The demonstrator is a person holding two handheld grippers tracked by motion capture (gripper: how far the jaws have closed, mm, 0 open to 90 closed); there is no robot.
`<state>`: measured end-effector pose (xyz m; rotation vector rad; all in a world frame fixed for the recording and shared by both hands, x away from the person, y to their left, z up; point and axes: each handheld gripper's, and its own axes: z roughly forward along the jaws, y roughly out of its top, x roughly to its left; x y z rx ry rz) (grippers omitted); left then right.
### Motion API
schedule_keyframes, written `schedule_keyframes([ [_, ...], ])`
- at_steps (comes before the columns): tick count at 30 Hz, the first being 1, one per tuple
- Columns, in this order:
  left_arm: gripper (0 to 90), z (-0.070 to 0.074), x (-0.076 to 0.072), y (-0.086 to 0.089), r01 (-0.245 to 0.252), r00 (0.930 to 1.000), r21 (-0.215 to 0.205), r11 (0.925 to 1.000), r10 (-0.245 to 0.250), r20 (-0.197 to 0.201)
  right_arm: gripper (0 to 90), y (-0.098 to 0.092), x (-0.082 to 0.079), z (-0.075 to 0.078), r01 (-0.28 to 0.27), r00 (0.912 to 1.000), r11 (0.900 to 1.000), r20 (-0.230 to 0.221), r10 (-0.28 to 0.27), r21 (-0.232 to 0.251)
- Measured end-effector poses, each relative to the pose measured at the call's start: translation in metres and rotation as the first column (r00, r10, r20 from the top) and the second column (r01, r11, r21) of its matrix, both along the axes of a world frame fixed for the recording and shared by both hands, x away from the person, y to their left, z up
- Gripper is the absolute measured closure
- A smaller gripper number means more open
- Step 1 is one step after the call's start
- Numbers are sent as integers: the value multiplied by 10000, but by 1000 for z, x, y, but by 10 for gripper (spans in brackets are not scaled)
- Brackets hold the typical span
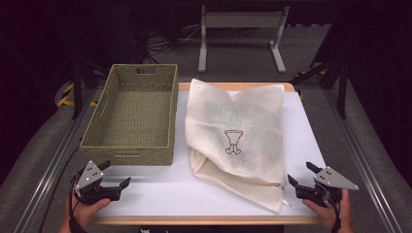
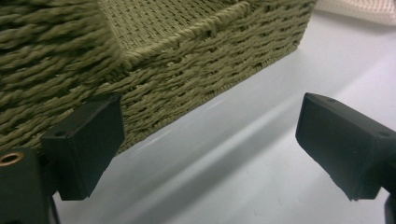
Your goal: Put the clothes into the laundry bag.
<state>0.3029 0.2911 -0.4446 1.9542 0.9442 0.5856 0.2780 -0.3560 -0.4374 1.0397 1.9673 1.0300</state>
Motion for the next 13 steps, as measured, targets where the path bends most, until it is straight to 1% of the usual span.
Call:
schedule_keyframes([
  [4, 87, 0, 1, 1, -58, 10000, -18, 10000, 58, -35, 211, 1, 0, 0, -42, 10000, 10000, -33, 42, -35],
  [10, 91, -1, 3, -2, 43, 9999, 126, 9999, -41, -134, 211, -1, -3, 1, 90, 9998, 10000, 157, -89, -37],
  [13, 89, 0, 3, -2, 33, 9999, 34, 10000, -32, -128, 211, 0, -4, 0, 110, 9999, 9999, 94, -109, -112],
])
